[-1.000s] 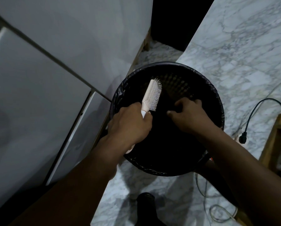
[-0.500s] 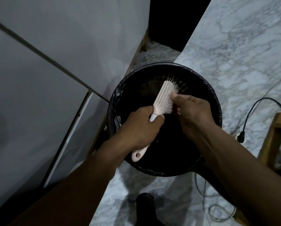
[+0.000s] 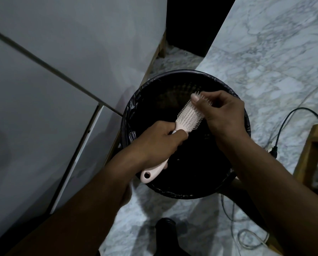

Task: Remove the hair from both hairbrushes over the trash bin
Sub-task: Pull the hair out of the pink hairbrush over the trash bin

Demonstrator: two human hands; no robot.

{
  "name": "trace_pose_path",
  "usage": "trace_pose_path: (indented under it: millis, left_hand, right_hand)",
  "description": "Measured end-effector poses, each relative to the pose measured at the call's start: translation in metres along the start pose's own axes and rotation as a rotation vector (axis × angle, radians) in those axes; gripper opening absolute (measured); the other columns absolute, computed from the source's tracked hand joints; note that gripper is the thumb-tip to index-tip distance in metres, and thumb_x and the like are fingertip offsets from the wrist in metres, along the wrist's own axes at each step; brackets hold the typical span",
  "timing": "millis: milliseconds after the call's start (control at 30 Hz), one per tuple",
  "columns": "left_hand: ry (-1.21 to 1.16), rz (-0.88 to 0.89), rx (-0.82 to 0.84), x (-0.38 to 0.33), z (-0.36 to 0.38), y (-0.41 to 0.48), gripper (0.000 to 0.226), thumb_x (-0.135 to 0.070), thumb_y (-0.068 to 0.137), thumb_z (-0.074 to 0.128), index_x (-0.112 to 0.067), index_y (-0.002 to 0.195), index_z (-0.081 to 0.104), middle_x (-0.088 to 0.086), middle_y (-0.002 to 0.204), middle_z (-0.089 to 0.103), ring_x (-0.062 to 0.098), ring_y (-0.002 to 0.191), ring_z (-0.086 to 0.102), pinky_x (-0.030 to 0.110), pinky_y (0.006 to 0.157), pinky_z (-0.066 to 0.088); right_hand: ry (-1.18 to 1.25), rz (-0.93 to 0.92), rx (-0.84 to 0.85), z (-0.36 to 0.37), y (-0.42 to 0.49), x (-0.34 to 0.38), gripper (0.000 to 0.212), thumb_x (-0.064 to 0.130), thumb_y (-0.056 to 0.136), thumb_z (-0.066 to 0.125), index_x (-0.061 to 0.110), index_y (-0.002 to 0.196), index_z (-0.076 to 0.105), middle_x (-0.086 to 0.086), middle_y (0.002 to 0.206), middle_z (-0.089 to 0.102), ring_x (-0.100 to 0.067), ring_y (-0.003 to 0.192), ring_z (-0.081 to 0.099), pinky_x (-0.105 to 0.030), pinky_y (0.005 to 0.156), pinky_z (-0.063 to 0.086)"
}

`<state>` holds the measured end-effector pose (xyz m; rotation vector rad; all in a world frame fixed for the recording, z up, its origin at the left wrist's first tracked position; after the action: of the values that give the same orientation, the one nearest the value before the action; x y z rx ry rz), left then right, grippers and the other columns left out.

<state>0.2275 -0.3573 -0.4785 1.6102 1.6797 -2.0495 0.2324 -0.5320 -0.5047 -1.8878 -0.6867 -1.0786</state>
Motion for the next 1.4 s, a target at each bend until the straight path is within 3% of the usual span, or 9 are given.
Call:
trace_pose_path:
  millis: [233,433,567,700,833,933,1100,1300,1400]
  left_hand:
    - [0.018,-0.080,0.118,0.001,-0.008,-0.001,0.030,-0.027,0.097,0.062,-0.010,0.073,0.061,0.000,0.054,0.050,0.009,0.034,0.044,0.022,0.037,0.042]
    - [0.012,-0.107,0.088,0.004,-0.010,0.002,0.030,-0.030,0.096,0.063,-0.011,0.073,0.062,-0.003,0.052,0.050,0.008,0.035,0.045,0.022,0.037,0.042]
    - [-0.050,-0.141,-0.014,0.005,-0.014,0.004,0.031,-0.027,0.098,0.060,-0.010,0.072,0.060,0.000,0.053,0.049,0.012,0.040,0.045,0.021,0.036,0.041]
    - [-0.058,-0.133,-0.064,0.006,-0.016,0.005,0.027,-0.029,0.098,0.056,-0.011,0.079,0.062,0.006,0.072,0.055,0.019,0.063,0.055,0.023,0.037,0.043]
    - [0.015,-0.072,-0.020,0.007,-0.012,0.004,0.027,-0.026,0.099,0.055,-0.009,0.078,0.059,0.001,0.059,0.053,0.015,0.048,0.052,0.021,0.037,0.042]
    - [0.076,-0.041,0.001,0.007,-0.010,0.004,0.031,-0.027,0.099,0.055,-0.014,0.071,0.057,-0.010,0.043,0.048,0.007,0.036,0.045,0.021,0.036,0.040]
    - [0.105,-0.011,0.026,0.007,-0.009,0.004,0.028,-0.028,0.099,0.056,-0.016,0.074,0.060,-0.010,0.049,0.051,0.007,0.043,0.049,0.023,0.039,0.044]
    - [0.073,-0.053,-0.010,0.009,-0.011,0.006,0.031,-0.028,0.099,0.057,-0.014,0.072,0.059,-0.007,0.049,0.049,0.009,0.038,0.047,0.023,0.037,0.044]
    - [0.157,-0.022,-0.078,0.012,-0.013,0.009,0.029,-0.031,0.098,0.057,-0.019,0.072,0.058,-0.010,0.051,0.052,0.000,0.035,0.047,0.027,0.047,0.043]
  right_hand:
    - [0.193,0.227,-0.050,-0.001,0.000,-0.017,0.028,0.030,0.085,0.077,0.015,0.065,0.066,0.000,0.066,0.069,-0.009,0.059,0.064,-0.027,0.061,0.052]
    - [0.522,0.661,-0.040,0.009,-0.003,-0.026,0.031,0.036,0.104,0.045,0.014,0.086,0.056,-0.007,0.086,0.067,-0.023,0.079,0.067,-0.043,0.082,0.057]
    - [0.400,0.507,0.176,0.015,-0.007,-0.013,0.031,0.045,0.096,0.058,0.017,0.110,0.059,-0.005,0.102,0.073,-0.021,0.095,0.071,-0.040,0.083,0.056]
    - [0.113,0.205,0.345,0.029,-0.018,-0.009,0.063,0.026,0.074,0.086,0.020,0.128,0.054,0.001,0.120,0.070,-0.015,0.102,0.072,-0.031,0.076,0.056]
    - [0.157,0.106,0.181,0.019,-0.015,-0.008,0.045,0.013,0.070,0.088,0.009,0.106,0.062,-0.002,0.090,0.072,-0.003,0.073,0.071,-0.021,0.066,0.056]
    - [0.090,0.061,0.113,0.015,-0.012,-0.013,0.031,0.018,0.072,0.088,0.008,0.089,0.064,-0.012,0.085,0.071,-0.014,0.074,0.069,-0.038,0.072,0.060]
    - [0.092,0.109,0.025,0.008,-0.007,-0.019,0.029,0.027,0.080,0.082,0.020,0.061,0.061,-0.012,0.075,0.072,-0.026,0.069,0.066,-0.051,0.070,0.059]
    - [0.403,0.535,-0.033,0.009,-0.009,-0.021,0.031,0.038,0.102,0.049,0.012,0.087,0.056,-0.010,0.085,0.072,-0.023,0.069,0.073,-0.038,0.064,0.060]
    - [0.099,0.553,-0.001,0.006,-0.012,-0.017,0.055,0.060,0.099,0.036,0.012,0.079,0.055,-0.012,0.067,0.069,-0.028,0.066,0.071,-0.039,0.066,0.059]
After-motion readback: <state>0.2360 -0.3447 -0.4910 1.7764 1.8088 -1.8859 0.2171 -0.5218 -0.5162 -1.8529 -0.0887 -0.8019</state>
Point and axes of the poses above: each hand's wrist, its own y-axis towards the middle knuckle, its own z-axis out of the palm, x = y × z, the point moved 4 cm from there along y, towards the middle knuckle
